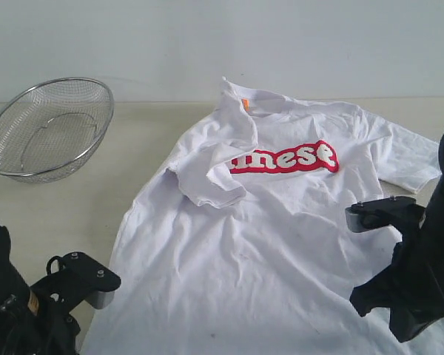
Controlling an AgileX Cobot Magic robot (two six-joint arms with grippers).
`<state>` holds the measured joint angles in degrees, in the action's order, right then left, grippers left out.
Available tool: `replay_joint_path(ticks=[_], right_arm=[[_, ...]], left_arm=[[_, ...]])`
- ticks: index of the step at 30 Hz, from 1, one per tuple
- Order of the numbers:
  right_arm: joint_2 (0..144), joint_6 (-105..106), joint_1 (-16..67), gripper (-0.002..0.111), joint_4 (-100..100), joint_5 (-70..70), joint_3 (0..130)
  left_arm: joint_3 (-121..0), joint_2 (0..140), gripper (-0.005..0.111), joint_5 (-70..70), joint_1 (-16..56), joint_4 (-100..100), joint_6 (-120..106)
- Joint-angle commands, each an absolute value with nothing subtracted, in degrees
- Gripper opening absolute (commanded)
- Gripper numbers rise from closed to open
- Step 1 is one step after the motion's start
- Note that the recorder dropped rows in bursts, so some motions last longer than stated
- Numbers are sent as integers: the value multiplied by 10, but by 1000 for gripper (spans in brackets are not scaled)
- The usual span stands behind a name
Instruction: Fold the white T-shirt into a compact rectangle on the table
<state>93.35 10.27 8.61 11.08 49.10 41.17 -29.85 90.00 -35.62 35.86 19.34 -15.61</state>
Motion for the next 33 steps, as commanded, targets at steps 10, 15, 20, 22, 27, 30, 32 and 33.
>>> replay_joint_path(ticks=[10,15,20,22,27,30,32,33], right_arm=[[951,220,86,6,342,436,591],[1040,190,86,45,356,463,739],[1150,141,86,49,356,503,907],[1199,129,86,49,356,518,975],[1314,93,80,49,352,556,1134],[1381,72,68,49,342,571,1228],[1416,61,58,49,334,581,1276],[1432,60,54,49,326,588,1303]], left_arm=[[-359,700,4,-373,360,165,-118],[-371,695,4,-371,360,161,-119],[-367,695,4,-373,360,145,-119],[-367,695,4,-374,360,142,-119],[-367,695,4,-371,360,137,-119],[-367,695,4,-371,360,132,-119],[-367,695,4,-371,360,131,-119],[-367,695,4,-371,360,131,-119]])
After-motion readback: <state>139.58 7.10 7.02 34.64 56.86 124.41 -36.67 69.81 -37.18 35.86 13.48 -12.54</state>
